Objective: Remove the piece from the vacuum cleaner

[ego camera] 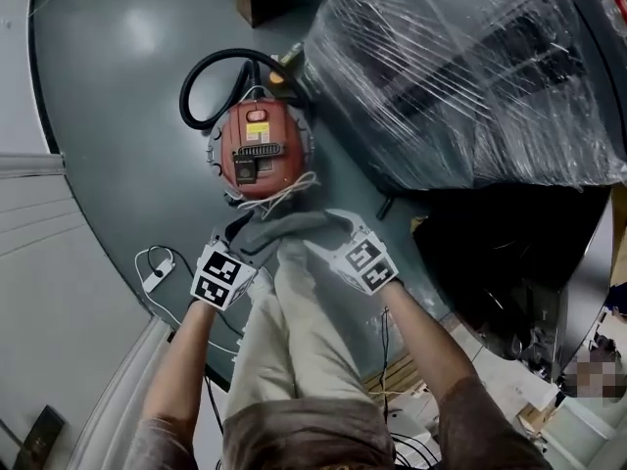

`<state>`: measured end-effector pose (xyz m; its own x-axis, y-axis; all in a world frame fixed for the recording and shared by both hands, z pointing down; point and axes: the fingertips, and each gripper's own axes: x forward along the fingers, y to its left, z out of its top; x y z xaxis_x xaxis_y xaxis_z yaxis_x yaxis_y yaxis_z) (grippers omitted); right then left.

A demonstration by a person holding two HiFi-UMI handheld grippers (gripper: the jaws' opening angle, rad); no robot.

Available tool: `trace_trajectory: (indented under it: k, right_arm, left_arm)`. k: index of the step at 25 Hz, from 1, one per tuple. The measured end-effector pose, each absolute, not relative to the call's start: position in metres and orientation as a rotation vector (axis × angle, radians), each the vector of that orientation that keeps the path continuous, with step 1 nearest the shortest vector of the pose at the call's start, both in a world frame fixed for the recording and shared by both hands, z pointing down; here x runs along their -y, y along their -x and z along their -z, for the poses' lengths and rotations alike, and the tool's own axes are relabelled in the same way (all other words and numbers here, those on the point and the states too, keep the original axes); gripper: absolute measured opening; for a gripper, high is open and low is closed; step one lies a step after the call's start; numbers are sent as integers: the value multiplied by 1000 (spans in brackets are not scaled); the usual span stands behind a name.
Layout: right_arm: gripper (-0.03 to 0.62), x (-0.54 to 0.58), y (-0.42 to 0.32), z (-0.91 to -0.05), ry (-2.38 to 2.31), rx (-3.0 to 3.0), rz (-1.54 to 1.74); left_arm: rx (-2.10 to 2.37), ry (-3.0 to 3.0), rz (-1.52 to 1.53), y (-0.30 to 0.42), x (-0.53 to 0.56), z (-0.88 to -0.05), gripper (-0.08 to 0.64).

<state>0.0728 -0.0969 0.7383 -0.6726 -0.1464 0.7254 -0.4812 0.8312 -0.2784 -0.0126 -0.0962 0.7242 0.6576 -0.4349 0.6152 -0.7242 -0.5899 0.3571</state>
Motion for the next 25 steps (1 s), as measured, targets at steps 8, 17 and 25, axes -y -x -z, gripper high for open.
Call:
trace_trajectory:
  k: [8, 17, 25]
  right_arm:
    - [262, 92, -77, -855, -196, 2147, -465]
    - [262, 87, -85, -924, -45, 2058, -449]
    - [143, 85, -80, -932, 14, 2074, -477]
  left_arm:
    - [805, -2225, -746, -11, 81, -837, 298]
    - [702, -2194, -837, -24, 72, -908, 253]
    - [642, -2174, -863, -32, 75, -921, 147]
